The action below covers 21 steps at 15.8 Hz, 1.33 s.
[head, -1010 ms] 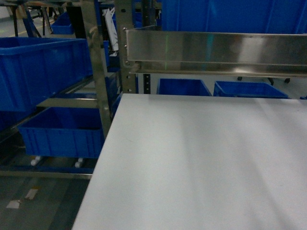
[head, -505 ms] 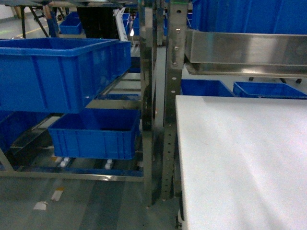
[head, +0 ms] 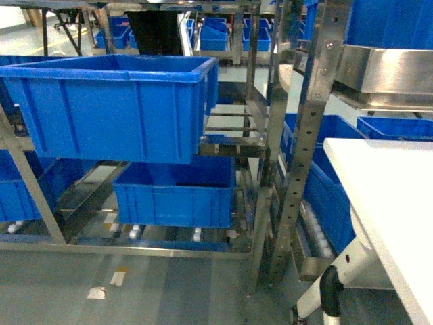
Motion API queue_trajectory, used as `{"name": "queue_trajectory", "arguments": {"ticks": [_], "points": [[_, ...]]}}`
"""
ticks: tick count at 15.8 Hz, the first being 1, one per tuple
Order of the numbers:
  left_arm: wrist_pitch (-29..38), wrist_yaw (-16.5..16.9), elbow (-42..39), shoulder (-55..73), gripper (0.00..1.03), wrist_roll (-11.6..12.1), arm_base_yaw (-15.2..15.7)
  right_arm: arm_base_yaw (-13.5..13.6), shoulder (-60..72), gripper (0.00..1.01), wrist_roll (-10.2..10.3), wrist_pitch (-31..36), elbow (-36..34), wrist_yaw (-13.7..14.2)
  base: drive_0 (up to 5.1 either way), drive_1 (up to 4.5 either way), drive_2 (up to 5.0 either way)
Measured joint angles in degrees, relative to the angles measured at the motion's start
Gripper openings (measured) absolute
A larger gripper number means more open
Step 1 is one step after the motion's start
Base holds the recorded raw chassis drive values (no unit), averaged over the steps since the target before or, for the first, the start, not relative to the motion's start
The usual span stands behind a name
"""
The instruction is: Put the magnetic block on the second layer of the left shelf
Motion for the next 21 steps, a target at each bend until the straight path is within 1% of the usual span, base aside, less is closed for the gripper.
{"name": "queue_trajectory", "arguments": {"ticks": [21], "points": [[0.04,0.02,0.00,0.00,0.98,0.00,0.00,0.00,0.00,0.31,0.02,-0.17,0.00,0.04,-5.0,2.45,2.5]]}}
